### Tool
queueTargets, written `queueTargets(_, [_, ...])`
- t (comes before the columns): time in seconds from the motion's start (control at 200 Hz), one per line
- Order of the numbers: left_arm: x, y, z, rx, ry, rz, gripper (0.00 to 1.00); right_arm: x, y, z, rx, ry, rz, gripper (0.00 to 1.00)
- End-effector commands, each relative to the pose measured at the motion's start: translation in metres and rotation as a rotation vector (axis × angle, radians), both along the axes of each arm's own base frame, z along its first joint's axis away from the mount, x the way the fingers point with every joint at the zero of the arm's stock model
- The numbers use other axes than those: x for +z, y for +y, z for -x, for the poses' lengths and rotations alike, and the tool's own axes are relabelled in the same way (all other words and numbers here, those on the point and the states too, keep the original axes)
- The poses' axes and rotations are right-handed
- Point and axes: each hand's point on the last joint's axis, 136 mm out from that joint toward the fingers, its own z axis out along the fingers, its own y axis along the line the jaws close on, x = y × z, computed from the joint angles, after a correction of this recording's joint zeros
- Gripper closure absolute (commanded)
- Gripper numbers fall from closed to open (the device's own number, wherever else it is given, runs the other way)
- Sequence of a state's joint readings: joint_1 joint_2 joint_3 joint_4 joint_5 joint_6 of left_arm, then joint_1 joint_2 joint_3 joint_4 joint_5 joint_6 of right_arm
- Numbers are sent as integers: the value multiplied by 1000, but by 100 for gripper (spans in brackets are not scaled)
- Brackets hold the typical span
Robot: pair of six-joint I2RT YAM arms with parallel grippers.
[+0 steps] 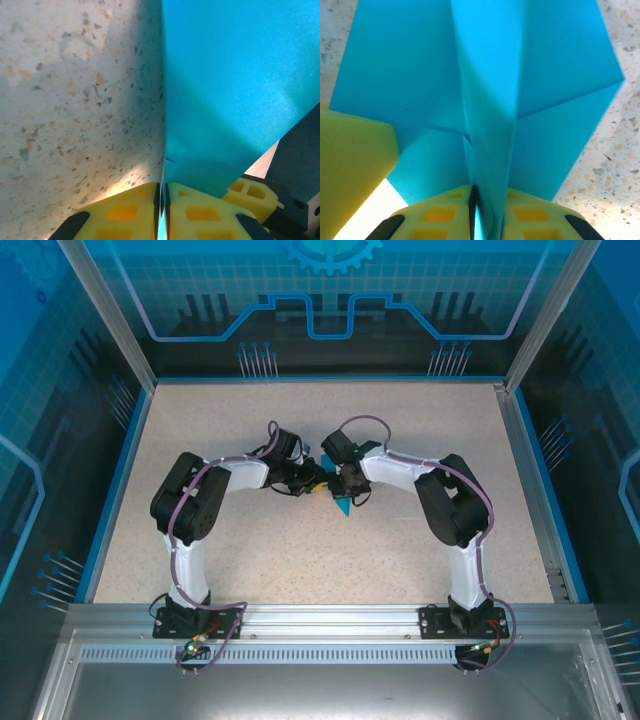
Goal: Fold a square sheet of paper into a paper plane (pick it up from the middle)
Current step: Move a paper plane to the center of the table.
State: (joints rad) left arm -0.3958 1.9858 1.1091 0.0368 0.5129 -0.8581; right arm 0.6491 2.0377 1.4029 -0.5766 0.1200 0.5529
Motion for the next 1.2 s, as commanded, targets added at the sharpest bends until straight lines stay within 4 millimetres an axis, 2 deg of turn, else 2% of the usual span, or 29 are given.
queueTargets(0.0, [3,3,-1,-2,-6,-38,81,-5,-1,2,-39,12,42,85])
queueTargets(0.145, [12,15,-3,28,-21,-71,70,-11,-4,3,-73,29,55,88])
queueTargets(0.39, [21,48,0,96,-22,-178,56,-17,-5,6,-100,32,64,86])
queueTargets(0.495, [19,66,3,143,-4,-242,48,-12,-3,5,-105,26,59,90])
queueTargets(0.58, [18,83,6,197,7,-293,38,2,-2,0,-111,0,47,92])
queueTargets(0.715, [19,113,14,279,19,-383,24,37,-1,-17,-130,-91,38,93])
queueTargets(0.81, [22,132,20,325,9,-444,14,49,1,-34,-144,-130,40,93])
queueTargets(0.97, [31,157,30,384,-11,-508,2,46,9,-61,-179,-136,33,94])
queueTargets(1.1, [35,168,36,394,-19,-532,1,38,19,-79,-184,-126,36,93])
queueTargets(1.195, [37,171,38,395,-20,-531,1,31,26,-85,-177,-114,37,93])
